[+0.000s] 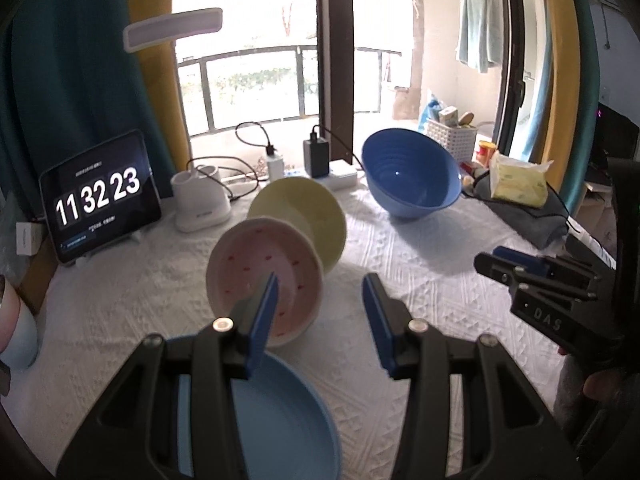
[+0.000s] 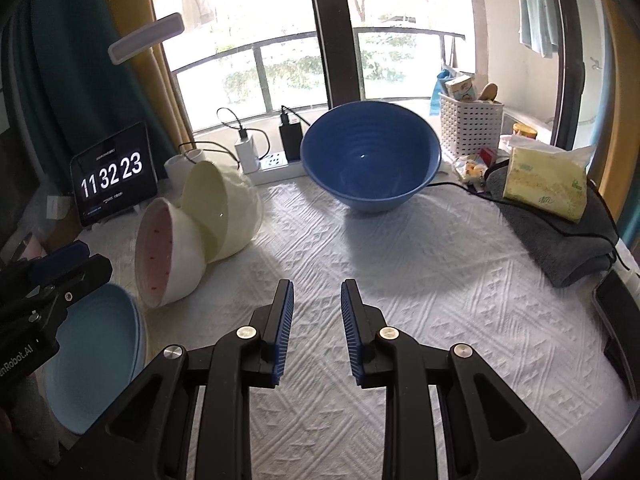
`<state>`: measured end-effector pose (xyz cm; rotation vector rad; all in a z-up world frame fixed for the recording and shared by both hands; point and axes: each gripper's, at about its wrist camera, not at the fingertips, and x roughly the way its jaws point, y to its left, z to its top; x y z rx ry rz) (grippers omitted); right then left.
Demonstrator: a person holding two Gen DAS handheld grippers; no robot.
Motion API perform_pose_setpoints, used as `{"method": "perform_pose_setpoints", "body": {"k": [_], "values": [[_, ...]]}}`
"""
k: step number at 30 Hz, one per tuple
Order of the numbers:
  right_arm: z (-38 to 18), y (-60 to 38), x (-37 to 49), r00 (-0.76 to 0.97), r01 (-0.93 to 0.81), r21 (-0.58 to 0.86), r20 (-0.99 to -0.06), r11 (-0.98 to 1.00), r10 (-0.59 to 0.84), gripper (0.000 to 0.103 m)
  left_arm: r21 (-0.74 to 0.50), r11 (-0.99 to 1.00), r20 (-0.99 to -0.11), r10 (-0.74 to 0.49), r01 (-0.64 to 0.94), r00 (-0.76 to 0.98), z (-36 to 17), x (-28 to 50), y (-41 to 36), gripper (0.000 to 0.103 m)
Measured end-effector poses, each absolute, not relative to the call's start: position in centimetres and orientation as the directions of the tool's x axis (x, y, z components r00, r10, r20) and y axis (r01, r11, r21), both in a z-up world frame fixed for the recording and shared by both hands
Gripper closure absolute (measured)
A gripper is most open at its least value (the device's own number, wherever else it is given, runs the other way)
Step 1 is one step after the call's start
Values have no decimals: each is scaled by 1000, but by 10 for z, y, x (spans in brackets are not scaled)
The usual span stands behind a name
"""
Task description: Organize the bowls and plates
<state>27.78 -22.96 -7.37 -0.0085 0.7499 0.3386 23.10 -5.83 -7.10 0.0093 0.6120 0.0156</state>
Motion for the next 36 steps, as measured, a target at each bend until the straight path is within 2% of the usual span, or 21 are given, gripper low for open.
{"method": "perform_pose_setpoints", "body": {"k": [12, 23, 36], "values": [[-67, -247, 297, 713, -278, 96, -647, 956, 272, 77, 36, 999, -537, 7, 15, 843, -59, 257, -69, 57], [-59, -260, 313, 743, -261, 91, -617, 961, 260, 77, 7, 999, -514, -29, 38, 857, -51, 279, -79, 57], [-53, -273, 329, 769, -234, 75, -595, 969, 232, 77, -27, 999, -529, -44, 35, 847, -56, 310, -83, 57]]}}
